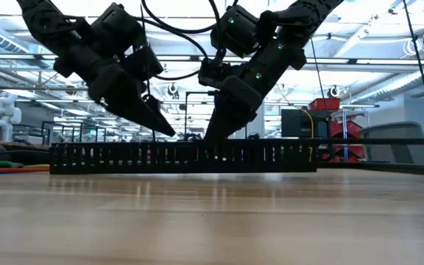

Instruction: Ziptie cables

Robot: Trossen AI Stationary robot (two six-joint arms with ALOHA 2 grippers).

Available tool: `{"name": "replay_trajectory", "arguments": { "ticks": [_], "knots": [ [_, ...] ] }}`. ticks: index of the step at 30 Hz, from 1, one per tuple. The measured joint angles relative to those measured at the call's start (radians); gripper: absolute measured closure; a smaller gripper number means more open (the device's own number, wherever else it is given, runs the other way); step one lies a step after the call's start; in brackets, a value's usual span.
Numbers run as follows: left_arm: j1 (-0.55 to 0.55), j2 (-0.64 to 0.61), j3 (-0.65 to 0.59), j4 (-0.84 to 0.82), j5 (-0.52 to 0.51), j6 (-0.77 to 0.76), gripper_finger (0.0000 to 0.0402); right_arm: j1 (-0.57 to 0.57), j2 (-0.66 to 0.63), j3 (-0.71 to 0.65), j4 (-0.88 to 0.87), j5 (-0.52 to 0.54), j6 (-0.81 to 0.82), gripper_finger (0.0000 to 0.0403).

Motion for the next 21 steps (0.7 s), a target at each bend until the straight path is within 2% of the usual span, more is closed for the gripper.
{"name": "replay_trajectory", "arguments": {
  "ticks": [4,21],
  "knots": [
    [-0.002,0.023,0.000,0.040,0.002,-0.110,0.0023,0.000,0.000,0.000,-0.006,-0.001,0.000,0.0156],
    [0.002,0.049,0.000,0.076,0.021,-0.108,0.0023,0.000,0.005,0.000,-0.024,-0.002,0.004,0.0156]
  ]
}}
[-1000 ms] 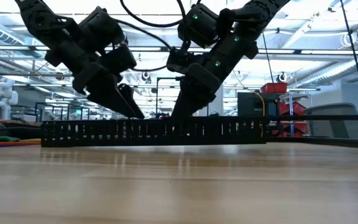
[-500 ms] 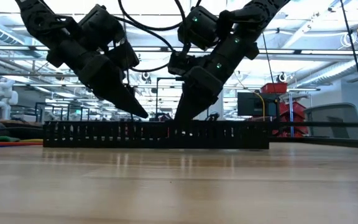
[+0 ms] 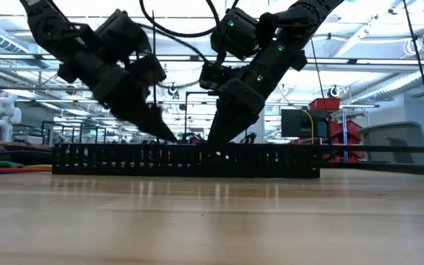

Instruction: Ziptie cables

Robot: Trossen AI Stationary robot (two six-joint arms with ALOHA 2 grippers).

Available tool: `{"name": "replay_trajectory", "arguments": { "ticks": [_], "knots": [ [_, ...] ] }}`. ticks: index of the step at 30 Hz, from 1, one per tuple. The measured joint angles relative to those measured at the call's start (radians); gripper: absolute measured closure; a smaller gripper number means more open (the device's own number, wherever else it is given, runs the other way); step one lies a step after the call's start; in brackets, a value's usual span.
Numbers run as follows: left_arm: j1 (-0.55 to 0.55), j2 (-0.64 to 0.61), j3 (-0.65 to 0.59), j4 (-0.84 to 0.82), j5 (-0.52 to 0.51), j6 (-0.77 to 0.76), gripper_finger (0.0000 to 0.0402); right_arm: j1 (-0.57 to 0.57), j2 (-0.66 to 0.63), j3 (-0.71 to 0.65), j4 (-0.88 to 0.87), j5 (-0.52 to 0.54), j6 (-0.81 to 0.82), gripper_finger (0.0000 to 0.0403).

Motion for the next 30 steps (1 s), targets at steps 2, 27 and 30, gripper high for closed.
{"name": "replay_trajectory", "arguments": {
  "ticks": [2,27,30],
  "knots": [
    [0.000,0.036,0.000,0.011,0.028,0.000,0.0023,0.000,0.000,0.000,0.000,0.000,-0.001,0.0156],
    [0.008,0.203,0.038,0.194,0.064,0.125,0.0023,0.000,0.000,0.000,-0.014,0.001,0.004,0.0156],
    [0.008,0.222,0.038,0.195,0.064,0.119,0.0024,0.000,0.000,0.000,-0.015,0.001,0.004,0.0156]
  ]
}}
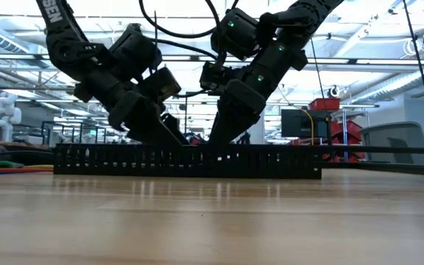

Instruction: Ziptie cables

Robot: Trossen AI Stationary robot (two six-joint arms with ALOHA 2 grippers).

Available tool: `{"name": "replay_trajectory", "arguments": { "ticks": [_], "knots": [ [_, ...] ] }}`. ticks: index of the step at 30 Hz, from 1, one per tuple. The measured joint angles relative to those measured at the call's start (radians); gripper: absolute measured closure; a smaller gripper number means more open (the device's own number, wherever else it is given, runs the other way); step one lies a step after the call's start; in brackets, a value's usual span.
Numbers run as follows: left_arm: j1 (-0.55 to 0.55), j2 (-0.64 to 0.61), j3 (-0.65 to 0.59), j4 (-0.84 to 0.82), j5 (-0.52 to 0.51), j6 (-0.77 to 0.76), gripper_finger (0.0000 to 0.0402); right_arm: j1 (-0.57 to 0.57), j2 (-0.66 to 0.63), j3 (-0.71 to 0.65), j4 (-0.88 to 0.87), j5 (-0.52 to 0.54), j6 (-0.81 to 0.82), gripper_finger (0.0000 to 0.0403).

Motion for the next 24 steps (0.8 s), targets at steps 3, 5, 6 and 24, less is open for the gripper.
{"name": "replay_trajectory", "arguments": {
  "ticks": [3,5,6,24],
  "knots": [
    [0.000,0.031,0.001,0.028,0.000,-0.041,0.0036,-0.002,0.000,0.000,0.000,0.000,0.000,0.0156],
    [0.000,0.043,0.001,0.031,0.000,-0.048,0.0048,-0.002,0.000,0.000,-0.001,0.000,0.000,0.0156],
    [0.000,0.043,0.001,0.038,0.000,-0.049,0.0054,-0.002,0.000,0.000,-0.001,0.000,0.000,0.0156],
    [0.000,0.042,0.004,0.074,-0.026,-0.129,0.0076,-0.002,0.000,0.000,-0.001,0.001,0.000,0.0156]
  ]
}}
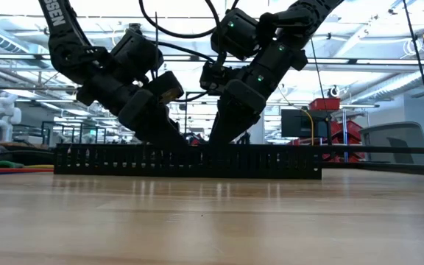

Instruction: Ziptie cables

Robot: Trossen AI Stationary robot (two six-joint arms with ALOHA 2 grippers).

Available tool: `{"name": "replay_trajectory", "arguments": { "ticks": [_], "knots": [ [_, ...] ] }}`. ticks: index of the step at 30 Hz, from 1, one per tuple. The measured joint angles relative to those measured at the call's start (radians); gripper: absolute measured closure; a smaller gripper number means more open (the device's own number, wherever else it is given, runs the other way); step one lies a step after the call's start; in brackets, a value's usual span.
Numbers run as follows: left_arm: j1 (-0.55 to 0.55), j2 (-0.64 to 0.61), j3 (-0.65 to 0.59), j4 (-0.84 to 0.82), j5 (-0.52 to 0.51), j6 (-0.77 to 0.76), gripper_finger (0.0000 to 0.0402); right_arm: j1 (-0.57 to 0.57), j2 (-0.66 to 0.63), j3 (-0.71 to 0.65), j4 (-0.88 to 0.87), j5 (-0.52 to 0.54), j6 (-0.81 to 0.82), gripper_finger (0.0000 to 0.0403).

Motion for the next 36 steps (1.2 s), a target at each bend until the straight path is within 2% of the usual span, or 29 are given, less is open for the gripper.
{"name": "replay_trajectory", "arguments": {
  "ticks": [8,17,26,36],
  "knots": [
    [0.000,0.000,0.000,0.000,-0.004,-0.034,0.0079,0.000,0.000,0.000,0.000,0.000,0.000,0.0156],
    [-0.001,0.000,0.000,0.000,-0.004,-0.044,0.0123,0.000,0.000,0.000,0.000,0.003,-0.001,0.0156],
    [-0.001,0.058,0.000,0.070,0.005,-0.051,0.0126,-0.003,0.000,0.000,0.000,0.002,-0.006,0.0156],
    [0.000,0.061,0.000,0.079,0.005,-0.051,0.0128,-0.003,0.000,0.000,0.000,0.002,-0.007,0.0156]
  ]
}}
